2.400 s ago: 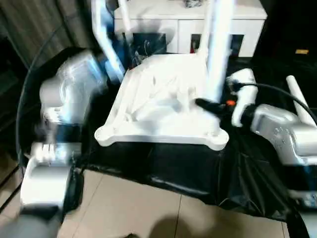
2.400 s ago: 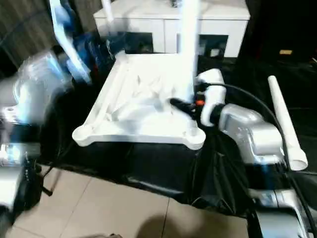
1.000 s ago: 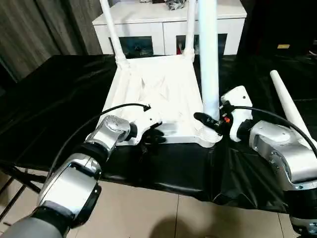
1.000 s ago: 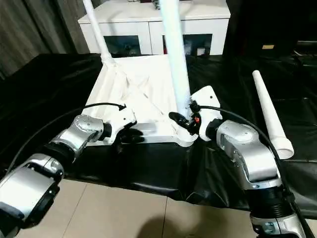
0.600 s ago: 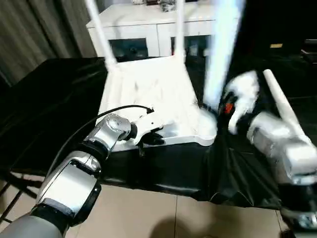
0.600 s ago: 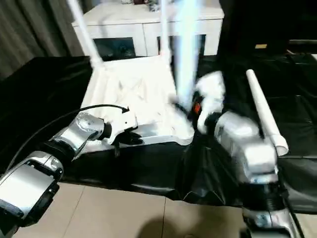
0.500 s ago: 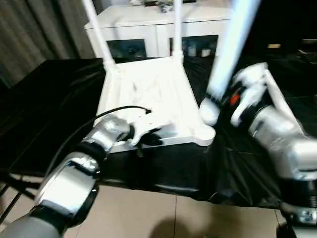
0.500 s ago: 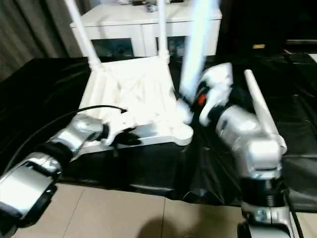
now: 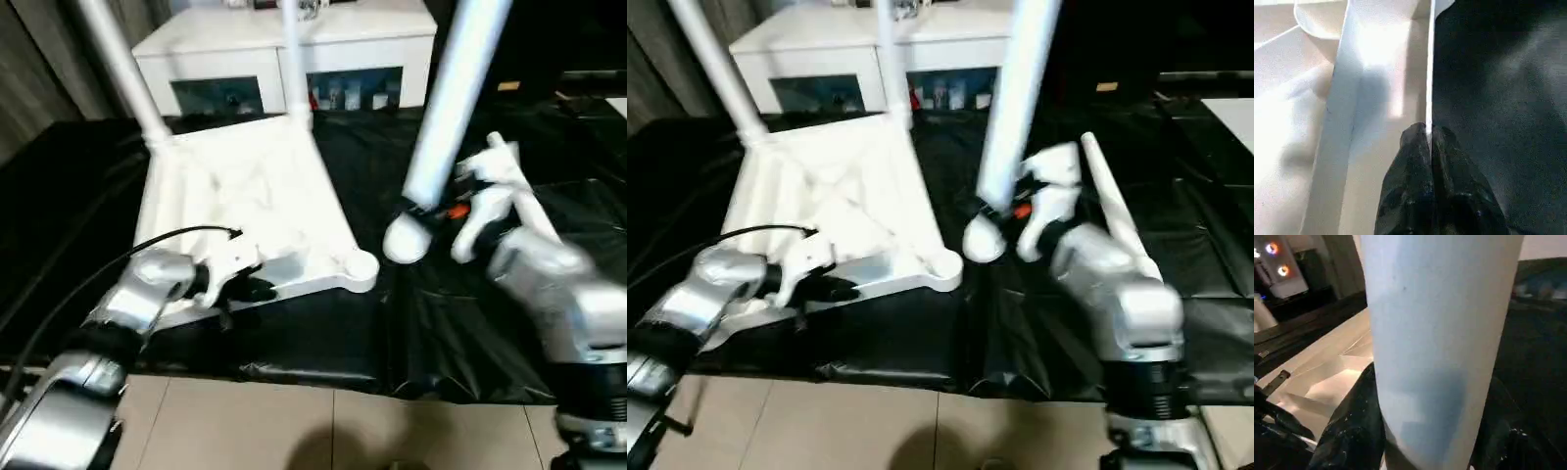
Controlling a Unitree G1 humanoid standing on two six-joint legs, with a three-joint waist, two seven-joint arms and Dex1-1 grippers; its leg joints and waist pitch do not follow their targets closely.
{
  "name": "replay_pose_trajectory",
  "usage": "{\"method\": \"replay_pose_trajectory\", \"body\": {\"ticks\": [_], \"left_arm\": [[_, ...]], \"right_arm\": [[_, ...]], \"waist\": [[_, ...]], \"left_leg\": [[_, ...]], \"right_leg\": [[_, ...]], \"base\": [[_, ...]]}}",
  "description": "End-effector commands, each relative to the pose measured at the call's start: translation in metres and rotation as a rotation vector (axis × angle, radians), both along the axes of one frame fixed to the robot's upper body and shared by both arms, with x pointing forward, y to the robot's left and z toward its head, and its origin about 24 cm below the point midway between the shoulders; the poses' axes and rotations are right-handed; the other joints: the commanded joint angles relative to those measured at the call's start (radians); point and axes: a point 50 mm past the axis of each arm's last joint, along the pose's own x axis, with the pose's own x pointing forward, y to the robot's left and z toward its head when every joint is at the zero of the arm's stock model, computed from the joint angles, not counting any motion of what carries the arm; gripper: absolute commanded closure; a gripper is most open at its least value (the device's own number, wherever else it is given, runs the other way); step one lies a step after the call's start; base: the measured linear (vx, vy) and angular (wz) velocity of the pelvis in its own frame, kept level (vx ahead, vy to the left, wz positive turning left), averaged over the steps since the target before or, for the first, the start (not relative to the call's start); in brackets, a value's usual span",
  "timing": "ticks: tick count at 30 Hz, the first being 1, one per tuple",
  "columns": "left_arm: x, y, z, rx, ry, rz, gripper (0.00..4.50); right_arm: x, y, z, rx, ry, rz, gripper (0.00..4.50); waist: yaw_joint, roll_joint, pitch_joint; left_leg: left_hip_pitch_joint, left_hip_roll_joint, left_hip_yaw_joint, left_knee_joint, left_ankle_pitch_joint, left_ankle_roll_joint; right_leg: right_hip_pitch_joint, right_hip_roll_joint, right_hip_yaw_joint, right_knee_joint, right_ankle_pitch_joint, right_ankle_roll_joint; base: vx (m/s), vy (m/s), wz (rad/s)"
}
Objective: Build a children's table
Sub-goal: Rotate table base
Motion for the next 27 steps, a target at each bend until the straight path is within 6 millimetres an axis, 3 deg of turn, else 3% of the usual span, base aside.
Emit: {"method": "replay_pose_trajectory", "body": {"ticks": [1,2,3,4,5,6,8,10,11,12,13,16,17,19,22,23,26,27], "left_arm": [[-0.008,0.01,0.001,0.003,-0.026,0.014,4.5],[-0.008,0.01,0.001,0.003,-0.026,0.014,4.5],[-0.008,0.008,0.005,0.001,-0.07,0.026,4.5],[-0.008,0.008,0.005,0.001,-0.07,0.026,4.5],[-0.008,0.007,0.007,-0.005,-0.081,0.041,4.5],[-0.006,0.001,0.016,-0.05,-0.089,0.057,4.03],[-0.005,0.0,0.019,-0.064,-0.095,0.063,3.92],[-0.005,-0.005,0.024,-0.083,-0.087,0.062,3.85],[-0.005,-0.007,0.025,-0.087,-0.084,0.059,3.54],[-0.005,-0.008,0.025,-0.086,-0.086,0.059,3.54],[-0.004,-0.009,0.025,-0.085,-0.089,0.061,3.47],[0.002,-0.012,0.024,-0.046,-0.126,0.09,3.45],[0.003,-0.013,0.024,-0.043,-0.124,0.095,3.15],[0.005,-0.015,0.023,-0.046,-0.12,0.101,3.08],[0.006,-0.02,0.019,-0.058,-0.097,0.106,3.11],[0.006,-0.022,0.017,-0.073,-0.08,0.107,3.11],[0.006,-0.031,0.015,-0.106,-0.048,0.08,3.11],[0.006,-0.034,0.015,-0.118,-0.04,0.073,3.11]], "right_arm": [[0.001,0.008,-0.007,-0.008,0.015,0.022,2.64],[0.001,0.008,-0.007,-0.008,0.015,0.022,2.64],[0.003,0.012,-0.009,-0.006,0.019,0.024,2.64],[0.003,0.012,-0.009,-0.006,0.019,0.024,2.64],[0.003,0.013,-0.01,-0.003,0.019,0.024,2.64],[0.006,0.017,-0.012,-0.002,0.017,0.023,2.64],[0.007,0.019,-0.012,-0.002,0.016,0.022,2.64],[0.01,0.02,-0.012,-0.002,0.014,0.021,2.64],[0.01,0.021,-0.012,-0.002,0.013,0.021,2.64],[0.011,0.021,-0.012,-0.002,0.013,0.021,2.64],[0.012,0.021,-0.012,-0.002,0.013,0.021,2.64],[0.012,0.022,-0.011,-0.005,0.012,0.031,2.64],[0.012,0.022,-0.011,-0.004,0.012,0.035,2.64],[0.012,0.023,-0.011,-0.004,0.011,0.037,2.64],[0.012,0.023,-0.011,-0.005,0.011,0.037,2.64],[0.012,0.023,-0.011,-0.006,0.011,0.037,2.64],[0.012,0.021,-0.012,-0.01,0.01,0.031,2.64],[0.012,0.02,-0.012,-0.012,0.009,0.029,2.64]], "waist": [[0.03,-0.043,-0.071],[0.029,-0.04,-0.069],[0.032,-0.044,-0.068],[0.039,-0.041,-0.067],[0.045,-0.046,-0.067],[0.056,-0.06,-0.067],[0.064,-0.056,-0.068],[0.076,-0.074,-0.067],[0.08,-0.072,-0.066],[0.087,-0.084,-0.064],[0.095,-0.079,-0.064],[0.105,-0.082,-0.059],[0.108,-0.083,-0.059],[0.115,-0.078,-0.059],[0.119,-0.083,-0.061],[0.121,-0.076,-0.062],[0.124,-0.08,-0.064],[0.125,-0.075,-0.064]], "left_leg": [[-0.003,0.028,-0.012,-0.073,-0.229,0.053],[-0.008,0.028,-0.012,-0.075,-0.227,0.05],[0.003,0.029,-0.007,-0.075,-0.244,0.043],[0.004,0.028,-0.004,-0.074,-0.251,0.035],[0.007,0.028,-0.002,-0.075,-0.251,0.032],[0.008,0.03,-0.001,-0.078,-0.241,0.023],[0.011,0.03,0.0,-0.077,-0.235,0.015],[0.013,0.03,0.005,-0.075,-0.218,0.013],[0.013,0.031,0.004,-0.076,-0.218,0.011],[0.014,0.032,0.007,-0.076,-0.213,0.013],[0.016,0.031,0.007,-0.076,-0.216,0.009],[0.02,0.031,0.007,-0.078,-0.24,-0.008],[0.021,0.03,0.007,-0.078,-0.246,-0.01],[0.019,0.03,0.004,-0.08,-0.249,-0.021],[0.019,0.028,0.005,-0.078,-0.245,-0.025],[0.018,0.028,0.003,-0.079,-0.243,-0.027],[0.015,0.027,0.003,-0.077,-0.233,-0.026],[0.014,0.026,0.004,-0.076,-0.228,-0.025]], "right_leg": [[0.059,-0.051,0.035,-0.073,-0.351,-0.195],[0.061,-0.051,0.035,-0.072,-0.342,-0.197],[0.051,-0.047,0.036,-0.078,-0.337,-0.201],[0.05,-0.046,0.038,-0.077,-0.321,-0.205],[0.05,-0.046,0.039,-0.078,-0.314,-0.205],[0.052,-0.047,0.041,-0.071,-0.279,-0.214],[0.051,-0.047,0.042,-0.067,-0.257,-0.221],[0.051,-0.045,0.043,-0.063,-0.205,-0.239],[0.052,-0.047,0.044,-0.061,-0.206,-0.239],[0.051,-0.047,0.045,-0.064,-0.212,-0.233],[0.051,-0.048,0.046,-0.062,-0.222,-0.227],[0.048,-0.046,0.047,-0.067,-0.258,-0.204],[0.047,-0.046,0.047,-0.068,-0.266,-0.2],[0.049,-0.048,0.047,-0.068,-0.27,-0.189],[0.051,-0.047,0.047,-0.067,-0.253,-0.191],[0.052,-0.048,0.047,-0.065,-0.249,-0.192],[0.056,-0.048,0.046,-0.065,-0.231,-0.194],[0.056,-0.047,0.046,-0.065,-0.223,-0.197]], "base": [[0.0,0.0,0.0],[0.0,0.0,0.0],[0.0,0.0,0.0],[0.0,0.0,0.0],[0.0,0.0,0.0],[0.0,0.0,0.0],[0.0,0.0,0.0],[0.0,0.0,0.0],[0.0,0.0,0.0],[0.0,0.0,0.0],[0.0,0.0,0.0],[0.0,0.0,0.0],[0.0,0.0,0.0],[0.0,0.0,0.0],[0.0,0.0,0.0],[0.0,0.0,0.0],[0.0,0.0,0.0],[0.0,0.0,0.0]]}}
